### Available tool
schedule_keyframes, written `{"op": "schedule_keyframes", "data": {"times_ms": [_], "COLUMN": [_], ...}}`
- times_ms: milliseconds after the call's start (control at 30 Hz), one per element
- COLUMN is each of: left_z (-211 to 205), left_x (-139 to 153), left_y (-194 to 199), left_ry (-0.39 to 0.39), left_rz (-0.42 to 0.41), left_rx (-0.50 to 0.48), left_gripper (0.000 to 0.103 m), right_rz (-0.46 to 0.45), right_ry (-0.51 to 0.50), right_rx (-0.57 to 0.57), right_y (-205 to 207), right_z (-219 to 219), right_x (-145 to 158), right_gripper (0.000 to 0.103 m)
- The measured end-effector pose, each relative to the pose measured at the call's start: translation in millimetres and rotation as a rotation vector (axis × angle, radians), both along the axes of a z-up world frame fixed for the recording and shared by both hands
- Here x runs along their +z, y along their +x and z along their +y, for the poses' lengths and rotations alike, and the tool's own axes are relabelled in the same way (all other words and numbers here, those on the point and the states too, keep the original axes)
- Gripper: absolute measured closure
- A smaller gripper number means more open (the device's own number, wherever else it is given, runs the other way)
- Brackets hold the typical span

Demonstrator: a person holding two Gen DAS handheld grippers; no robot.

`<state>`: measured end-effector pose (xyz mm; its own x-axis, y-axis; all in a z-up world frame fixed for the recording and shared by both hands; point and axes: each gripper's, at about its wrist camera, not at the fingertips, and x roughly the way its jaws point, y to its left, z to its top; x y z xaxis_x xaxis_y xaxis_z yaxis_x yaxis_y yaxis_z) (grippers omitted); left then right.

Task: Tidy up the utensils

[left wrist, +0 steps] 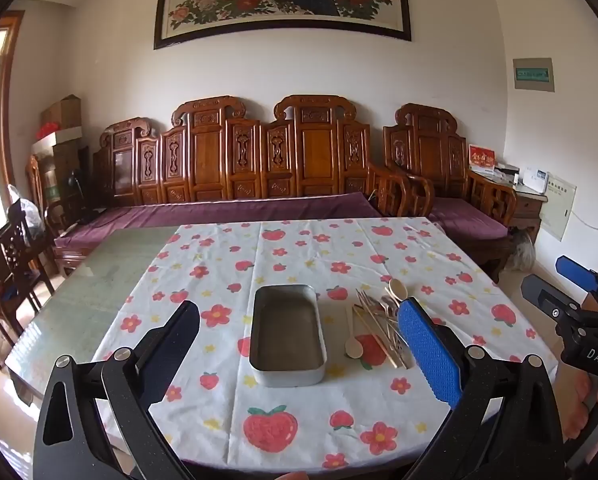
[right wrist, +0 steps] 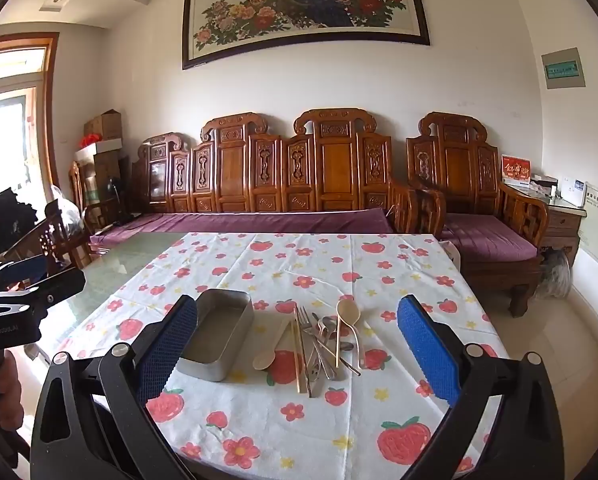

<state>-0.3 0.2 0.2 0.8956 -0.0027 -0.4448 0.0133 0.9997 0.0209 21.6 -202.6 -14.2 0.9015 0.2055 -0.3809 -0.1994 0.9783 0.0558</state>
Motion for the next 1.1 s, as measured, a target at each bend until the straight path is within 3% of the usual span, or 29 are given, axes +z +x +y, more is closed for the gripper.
{"op": "schedule_keyframes", "data": {"times_ms": [1100], "left_z": [-0.7], "left_x": [3.0], "left_y": [-0.2], "left_ry": [-0.007], "left_rz": [0.001], "left_rx": [-0.003], "left_gripper": [0.006], "right_rz": [-0.002], "right_ry": [0.007], "right_rx": [0.0], "right_y": [-1.3], "right_z": [0.0], "right_x": [1.0], "right_gripper": [0.003]}}
